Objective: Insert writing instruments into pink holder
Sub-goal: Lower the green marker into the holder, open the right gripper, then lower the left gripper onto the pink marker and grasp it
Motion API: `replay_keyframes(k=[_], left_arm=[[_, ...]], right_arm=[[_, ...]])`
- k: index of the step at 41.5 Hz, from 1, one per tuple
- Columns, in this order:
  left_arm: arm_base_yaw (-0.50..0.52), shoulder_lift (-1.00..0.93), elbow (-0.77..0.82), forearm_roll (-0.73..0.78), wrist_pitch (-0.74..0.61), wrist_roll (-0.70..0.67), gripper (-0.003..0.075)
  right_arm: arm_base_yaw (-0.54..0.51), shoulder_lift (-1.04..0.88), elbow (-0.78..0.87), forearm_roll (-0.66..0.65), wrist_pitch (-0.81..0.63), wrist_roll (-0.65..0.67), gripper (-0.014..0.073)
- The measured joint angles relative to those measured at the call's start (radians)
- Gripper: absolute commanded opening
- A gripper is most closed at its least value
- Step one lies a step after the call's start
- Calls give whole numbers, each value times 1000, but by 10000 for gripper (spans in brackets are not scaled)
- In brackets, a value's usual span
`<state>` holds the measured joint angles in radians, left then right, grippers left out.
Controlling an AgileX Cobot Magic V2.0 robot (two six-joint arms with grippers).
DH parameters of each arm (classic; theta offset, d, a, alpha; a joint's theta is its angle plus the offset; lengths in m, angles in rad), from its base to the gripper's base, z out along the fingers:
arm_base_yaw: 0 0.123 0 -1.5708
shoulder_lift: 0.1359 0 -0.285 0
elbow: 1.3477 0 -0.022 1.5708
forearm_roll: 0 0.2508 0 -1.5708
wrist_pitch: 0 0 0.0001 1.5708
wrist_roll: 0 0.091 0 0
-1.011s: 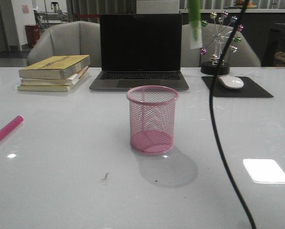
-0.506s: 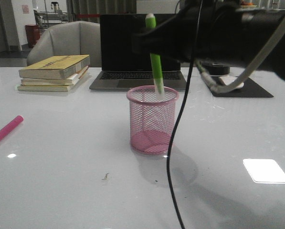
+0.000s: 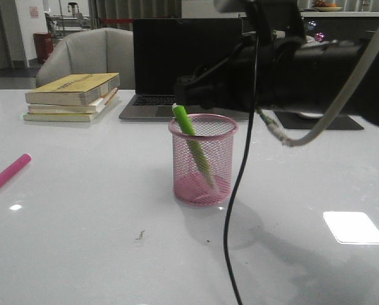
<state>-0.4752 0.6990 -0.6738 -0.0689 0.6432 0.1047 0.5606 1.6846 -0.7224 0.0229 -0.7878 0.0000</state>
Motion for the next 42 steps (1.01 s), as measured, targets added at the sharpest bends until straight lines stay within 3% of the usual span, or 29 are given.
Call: replay_keyframes(k=[7, 15, 20, 31, 42], left_arm=[[0, 0, 0, 0, 0, 0, 517], [0, 0, 0, 0, 0, 0, 517], [0, 0, 0, 0, 0, 0, 517], [0, 0, 0, 0, 0, 0, 517], [27, 73, 0, 0, -10, -6, 517]], right_arm=[[-8, -230, 0, -4, 354, 0, 467], [-63, -533, 0, -6, 875, 0, 467], [-68, -691, 0, -6, 1086, 0, 467], [-68, -926, 2, -6, 1353, 0, 467], [-68, -980, 2, -8, 1424, 0, 467]])
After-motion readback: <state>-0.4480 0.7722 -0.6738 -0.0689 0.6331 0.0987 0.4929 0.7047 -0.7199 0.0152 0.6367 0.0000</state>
